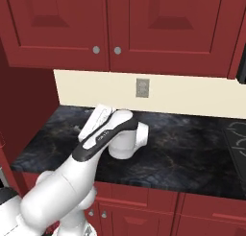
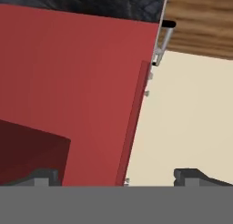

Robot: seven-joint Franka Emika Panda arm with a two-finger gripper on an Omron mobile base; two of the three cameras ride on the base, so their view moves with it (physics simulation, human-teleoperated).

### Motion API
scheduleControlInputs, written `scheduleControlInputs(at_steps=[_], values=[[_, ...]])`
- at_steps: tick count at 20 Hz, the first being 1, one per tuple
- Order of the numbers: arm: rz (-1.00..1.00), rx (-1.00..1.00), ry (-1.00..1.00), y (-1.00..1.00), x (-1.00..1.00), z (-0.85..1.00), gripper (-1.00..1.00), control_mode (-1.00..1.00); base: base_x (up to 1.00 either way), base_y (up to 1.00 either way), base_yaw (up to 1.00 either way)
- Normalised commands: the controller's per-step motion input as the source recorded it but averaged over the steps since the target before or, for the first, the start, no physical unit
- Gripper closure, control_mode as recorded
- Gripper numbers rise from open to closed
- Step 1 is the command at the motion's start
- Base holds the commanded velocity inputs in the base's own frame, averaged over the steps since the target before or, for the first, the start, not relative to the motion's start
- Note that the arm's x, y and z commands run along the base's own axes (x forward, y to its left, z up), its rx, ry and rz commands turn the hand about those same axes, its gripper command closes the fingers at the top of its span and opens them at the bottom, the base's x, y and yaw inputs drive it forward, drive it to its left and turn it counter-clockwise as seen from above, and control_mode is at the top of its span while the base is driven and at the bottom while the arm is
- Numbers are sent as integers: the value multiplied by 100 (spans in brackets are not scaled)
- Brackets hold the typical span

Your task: Retrieve the wine glasses from the counter and place one next to each plate.

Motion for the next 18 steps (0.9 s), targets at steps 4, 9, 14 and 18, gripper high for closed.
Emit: scheduleControlInputs(at_steps=[4, 9, 14, 18], values=[[0, -2, 0, -15, 57, -46, -100, -100, 0, 0, 0], [2, -1, 2, -23, 48, -27, -100, -100, 0, 0, 0], [1, -10, 7, -15, 22, -16, -100, -100, 0, 0, 0], [0, -14, 8, -1, 12, -14, -100, -100, 0, 0, 0]])
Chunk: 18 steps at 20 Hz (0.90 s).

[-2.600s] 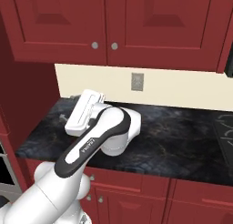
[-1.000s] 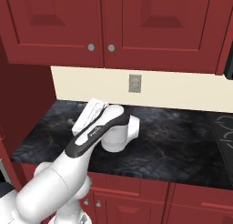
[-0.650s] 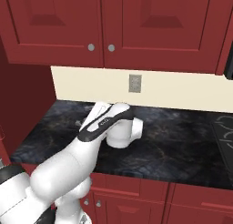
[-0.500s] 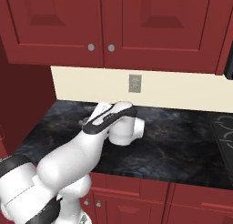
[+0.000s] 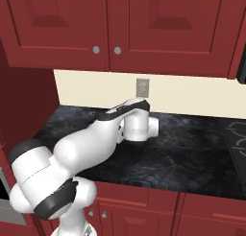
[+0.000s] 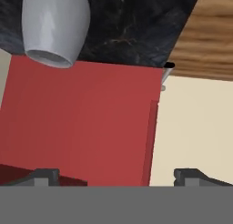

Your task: Retrieve the wine glasses from the counter and place one next to each plate.

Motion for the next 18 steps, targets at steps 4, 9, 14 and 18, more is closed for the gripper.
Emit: scheduleControlInputs(at_steps=[4, 9, 14, 18], values=[[0, -10, 8, 0, 11, -28, -100, -100, 0, 0, 0], [0, -1, 0, 0, -5, -25, -100, -100, 0, 0, 0], [0, 5, -1, 0, 0, -12, -100, -100, 0, 0, 0], [0, -1, 0, 0, 0, -17, -100, -100, 0, 0, 0]])
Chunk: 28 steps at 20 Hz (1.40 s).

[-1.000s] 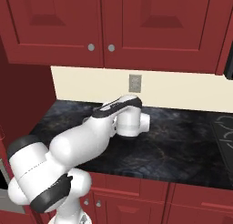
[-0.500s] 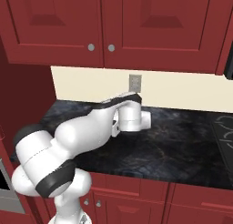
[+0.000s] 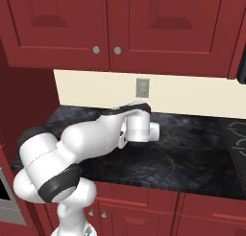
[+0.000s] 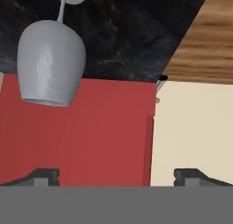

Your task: Retrieve the wine glasses from the counter and place one next to each plate.

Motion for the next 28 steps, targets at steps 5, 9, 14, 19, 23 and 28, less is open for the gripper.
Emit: scheduleControlInputs(at_steps=[5, 9, 14, 19, 23, 28], values=[[-7, -6, 10, 0, 1, -39, -100, -100, 0, 0, 0], [-7, -4, 4, 0, 15, -28, -100, -100, 0, 0, 0], [-6, -2, 1, 0, 15, -32, -100, -100, 0, 0, 0], [-4, -1, 0, 0, 19, -30, -100, -100, 0, 0, 0], [0, 0, 0, 0, 30, -22, -100, -100, 0, 0, 0], [0, 0, 0, -2, 35, -16, -100, -100, 0, 0, 0]])
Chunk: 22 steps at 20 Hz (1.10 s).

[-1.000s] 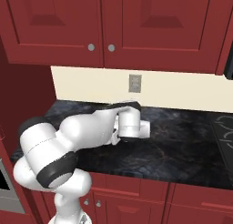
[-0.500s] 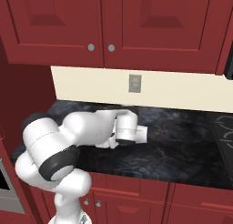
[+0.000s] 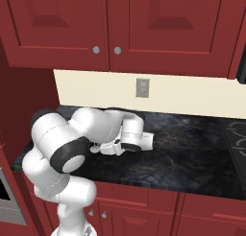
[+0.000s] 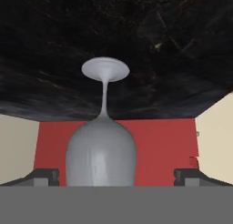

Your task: Retrieve the wine glasses from the counter and place one next to each plate.

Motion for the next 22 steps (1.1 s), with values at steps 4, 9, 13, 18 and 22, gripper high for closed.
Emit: scheduleControlInputs(at_steps=[4, 9, 13, 18, 22], values=[[0, 0, 0, -8, 28, -12, -100, -100, 0, 0, 0], [0, 0, 0, -1, 0, -11, -100, -100, 0, 0, 0], [0, 0, 0, 0, 0, -17, -100, -100, 0, 0, 0], [0, 0, 1, 0, 0, -19, -100, -100, 0, 0, 0], [1, 0, 0, 19, 0, -15, -100, -100, 0, 0, 0]])
